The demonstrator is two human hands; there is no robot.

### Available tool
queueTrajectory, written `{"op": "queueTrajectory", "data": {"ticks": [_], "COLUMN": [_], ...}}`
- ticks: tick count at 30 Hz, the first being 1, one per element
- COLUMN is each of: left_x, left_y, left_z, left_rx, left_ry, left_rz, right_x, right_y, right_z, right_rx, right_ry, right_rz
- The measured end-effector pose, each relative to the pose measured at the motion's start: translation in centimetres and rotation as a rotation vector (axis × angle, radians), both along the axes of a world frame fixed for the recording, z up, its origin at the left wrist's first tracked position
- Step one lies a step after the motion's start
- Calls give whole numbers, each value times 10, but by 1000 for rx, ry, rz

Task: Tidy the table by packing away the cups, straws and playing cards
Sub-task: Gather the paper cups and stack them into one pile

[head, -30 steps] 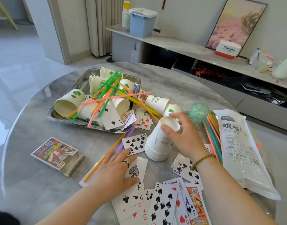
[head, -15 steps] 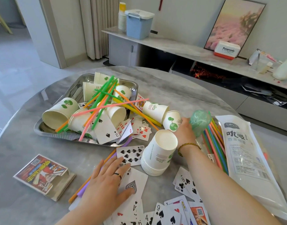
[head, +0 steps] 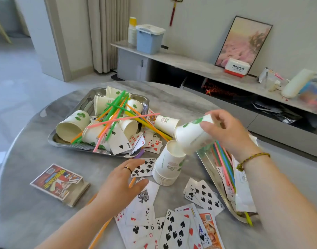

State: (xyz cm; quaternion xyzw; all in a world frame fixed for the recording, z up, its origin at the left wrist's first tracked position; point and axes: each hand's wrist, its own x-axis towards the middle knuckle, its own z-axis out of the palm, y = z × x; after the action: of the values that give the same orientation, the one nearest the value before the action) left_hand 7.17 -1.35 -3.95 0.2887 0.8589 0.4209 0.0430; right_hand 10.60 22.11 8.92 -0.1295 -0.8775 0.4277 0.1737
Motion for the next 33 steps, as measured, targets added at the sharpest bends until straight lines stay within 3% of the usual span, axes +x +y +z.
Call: {"op": "queueTrajectory", "data": {"ticks": [7,13,15,18,22,29,33], "left_x": [14,7,-3,-16,-28,-43,-44], "left_y": [19,42,53,68,72,76,77], "left_z": [3,-2,-4,-8,-20,-35,-36], "left_rx": [53,90,120,172,178,139,141], "left_ry": [-122,-151,-224,-300,-347,-367,-359], "left_rz": [-31,-15,-31,-50,-76,-111,-112], "right_x": [0,-12,-17,-35,-75,-140,-150], "right_y": [-42,-46,-38,-21,14,22,23], "right_z": [-33,-57,-58,-59,-74,-94,-100], "right_rx": [476,429,288,3,233,581,628], "right_ry": [-301,-327,-352,-225,-290,-383,-500], "right_rz": [220,293,297,195,9,134,117]}}
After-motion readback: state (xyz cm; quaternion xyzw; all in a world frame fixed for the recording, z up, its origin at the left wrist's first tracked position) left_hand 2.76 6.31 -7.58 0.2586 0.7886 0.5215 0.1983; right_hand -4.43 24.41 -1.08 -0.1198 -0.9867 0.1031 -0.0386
